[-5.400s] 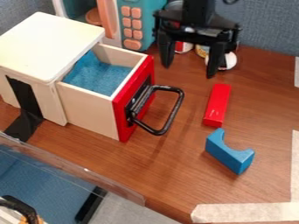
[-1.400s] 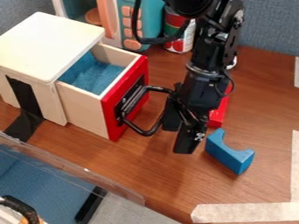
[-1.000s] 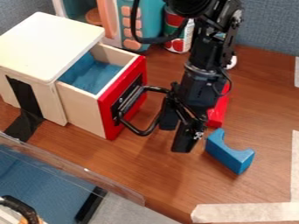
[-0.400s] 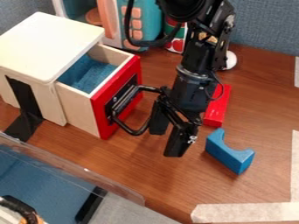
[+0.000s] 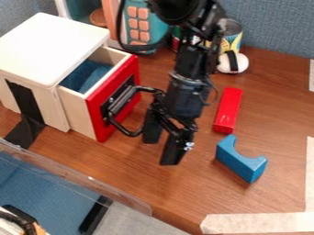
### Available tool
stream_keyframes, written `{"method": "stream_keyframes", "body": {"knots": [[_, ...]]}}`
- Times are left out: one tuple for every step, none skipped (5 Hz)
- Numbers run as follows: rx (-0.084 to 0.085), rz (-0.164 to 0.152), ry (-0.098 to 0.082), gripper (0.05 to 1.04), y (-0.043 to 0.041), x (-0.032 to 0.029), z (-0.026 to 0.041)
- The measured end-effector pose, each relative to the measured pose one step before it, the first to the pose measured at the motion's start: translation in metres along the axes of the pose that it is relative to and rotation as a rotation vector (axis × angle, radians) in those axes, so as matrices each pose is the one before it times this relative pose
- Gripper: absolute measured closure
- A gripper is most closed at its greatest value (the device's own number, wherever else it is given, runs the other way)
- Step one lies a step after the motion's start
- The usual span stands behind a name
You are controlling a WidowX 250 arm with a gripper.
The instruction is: Close the drawer
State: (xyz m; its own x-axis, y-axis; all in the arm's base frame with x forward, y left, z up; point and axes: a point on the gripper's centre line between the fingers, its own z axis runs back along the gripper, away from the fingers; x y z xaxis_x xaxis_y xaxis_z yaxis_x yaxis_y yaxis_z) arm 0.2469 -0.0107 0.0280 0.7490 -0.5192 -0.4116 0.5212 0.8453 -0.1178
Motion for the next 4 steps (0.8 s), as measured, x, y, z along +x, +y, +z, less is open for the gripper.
{"method": "stream_keyframes", "body": {"knots": [[-0.0229, 0.0786, -0.0114, 0.083, 0.00824, -0.01133, -0.00119], [-0.0258, 0.0565, 0.0018, 0.083, 0.00592, -0.00664, -0.00470], [-0.0250, 0.0680, -0.0119, 0.083, 0.00711, -0.00833, -0.00140], [-0.0480, 0.0917, -0.0057, 0.083, 0.01135, -0.01210, -0.00721]]}}
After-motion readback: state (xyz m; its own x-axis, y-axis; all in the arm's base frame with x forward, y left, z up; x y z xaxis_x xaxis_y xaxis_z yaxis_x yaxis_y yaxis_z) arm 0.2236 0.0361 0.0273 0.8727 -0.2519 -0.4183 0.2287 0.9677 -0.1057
